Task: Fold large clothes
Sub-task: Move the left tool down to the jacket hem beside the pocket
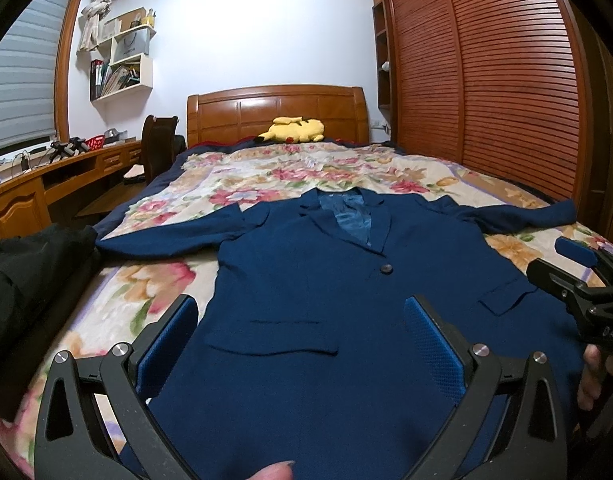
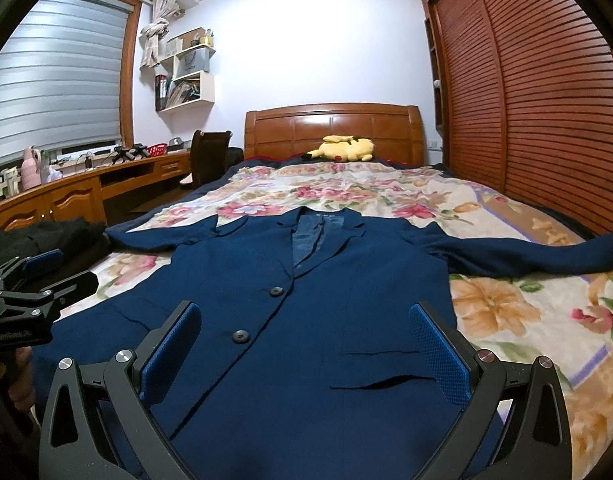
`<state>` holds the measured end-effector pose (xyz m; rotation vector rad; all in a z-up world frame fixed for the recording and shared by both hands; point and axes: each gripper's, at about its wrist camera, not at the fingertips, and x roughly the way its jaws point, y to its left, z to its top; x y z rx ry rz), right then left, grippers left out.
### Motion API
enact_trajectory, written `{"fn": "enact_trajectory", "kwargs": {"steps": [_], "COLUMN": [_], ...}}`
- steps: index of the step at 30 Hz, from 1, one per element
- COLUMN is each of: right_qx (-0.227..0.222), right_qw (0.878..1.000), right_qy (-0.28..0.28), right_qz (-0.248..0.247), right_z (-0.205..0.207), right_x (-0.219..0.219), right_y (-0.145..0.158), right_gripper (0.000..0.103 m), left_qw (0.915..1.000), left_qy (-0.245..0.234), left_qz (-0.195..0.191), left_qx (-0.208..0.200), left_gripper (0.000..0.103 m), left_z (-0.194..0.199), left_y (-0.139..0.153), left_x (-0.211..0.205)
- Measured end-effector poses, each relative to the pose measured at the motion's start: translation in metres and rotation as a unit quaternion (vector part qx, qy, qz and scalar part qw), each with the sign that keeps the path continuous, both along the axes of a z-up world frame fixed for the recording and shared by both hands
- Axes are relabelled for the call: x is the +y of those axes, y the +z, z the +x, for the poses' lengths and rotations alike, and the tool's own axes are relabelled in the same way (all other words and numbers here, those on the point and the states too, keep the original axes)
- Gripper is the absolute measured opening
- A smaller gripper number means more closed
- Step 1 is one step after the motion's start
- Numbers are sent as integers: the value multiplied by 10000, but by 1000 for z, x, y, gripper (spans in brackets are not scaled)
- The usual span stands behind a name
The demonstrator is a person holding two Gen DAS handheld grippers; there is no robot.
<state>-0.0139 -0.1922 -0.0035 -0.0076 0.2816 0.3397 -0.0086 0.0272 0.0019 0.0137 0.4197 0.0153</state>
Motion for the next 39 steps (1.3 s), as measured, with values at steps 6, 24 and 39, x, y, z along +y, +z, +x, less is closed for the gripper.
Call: {"fn": "enact_trajectory", "kwargs": {"steps": [6,24,39], "right_qx": [60,-167,117], "right_qw": [9997,9988,9956], "right_qy": [224,432,868], "right_qz": [-21,-145,-343], "right_z": [4,40,114], "right_x": [7,33,98], "right_y": [2,22,34], "right_gripper": [103,103,103], "left_qw": [9997,9968,9958], "left_qy": [171,536,605], "left_qz": [56,410,-32], "left_qx": [144,433,686], "left_gripper": [103,103,103], "left_z": [-3,9,68], "left_y": [1,-1,8], "left_x": [17,83,155]}}
